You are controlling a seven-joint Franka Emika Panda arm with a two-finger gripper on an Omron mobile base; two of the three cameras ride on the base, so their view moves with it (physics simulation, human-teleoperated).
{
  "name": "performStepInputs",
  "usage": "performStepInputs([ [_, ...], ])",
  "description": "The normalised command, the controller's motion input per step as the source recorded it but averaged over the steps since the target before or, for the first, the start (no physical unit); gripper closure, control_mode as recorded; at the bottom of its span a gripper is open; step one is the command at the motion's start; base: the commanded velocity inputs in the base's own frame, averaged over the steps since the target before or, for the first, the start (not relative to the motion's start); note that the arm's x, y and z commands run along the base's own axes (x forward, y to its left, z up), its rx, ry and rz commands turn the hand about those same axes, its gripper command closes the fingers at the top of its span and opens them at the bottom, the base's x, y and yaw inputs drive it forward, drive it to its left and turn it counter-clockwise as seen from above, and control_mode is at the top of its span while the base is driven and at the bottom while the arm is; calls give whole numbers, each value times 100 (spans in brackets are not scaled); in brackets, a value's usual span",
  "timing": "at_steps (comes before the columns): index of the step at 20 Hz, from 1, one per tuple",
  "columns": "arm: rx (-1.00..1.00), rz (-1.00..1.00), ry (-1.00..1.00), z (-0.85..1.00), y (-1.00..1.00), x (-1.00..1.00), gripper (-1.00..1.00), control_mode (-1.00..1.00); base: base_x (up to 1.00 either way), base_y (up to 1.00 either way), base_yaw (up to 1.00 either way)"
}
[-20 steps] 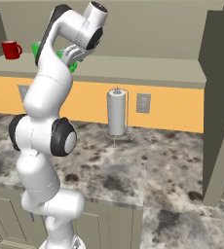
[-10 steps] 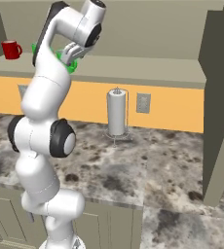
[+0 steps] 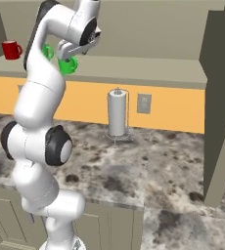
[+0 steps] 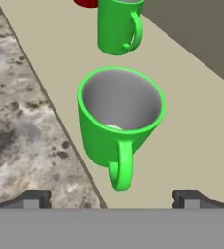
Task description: Pick the mug on the counter and place it in the cabinet with the handle facing the right, like the mugs already inside.
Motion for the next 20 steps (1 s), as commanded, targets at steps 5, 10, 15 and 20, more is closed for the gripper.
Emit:
performStepInputs([
  [5,1,-40,1,-6,0,-29,-100,-100,0,0,0],
  [10,0,-39,0,-20,2,-39,-100,-100,0,0,0],
  [15,0,-38,-13,-34,9,-36,-100,-100,0,0,0],
  [20,9,-32,-26,-35,0,-15,-100,-100,0,0,0],
])
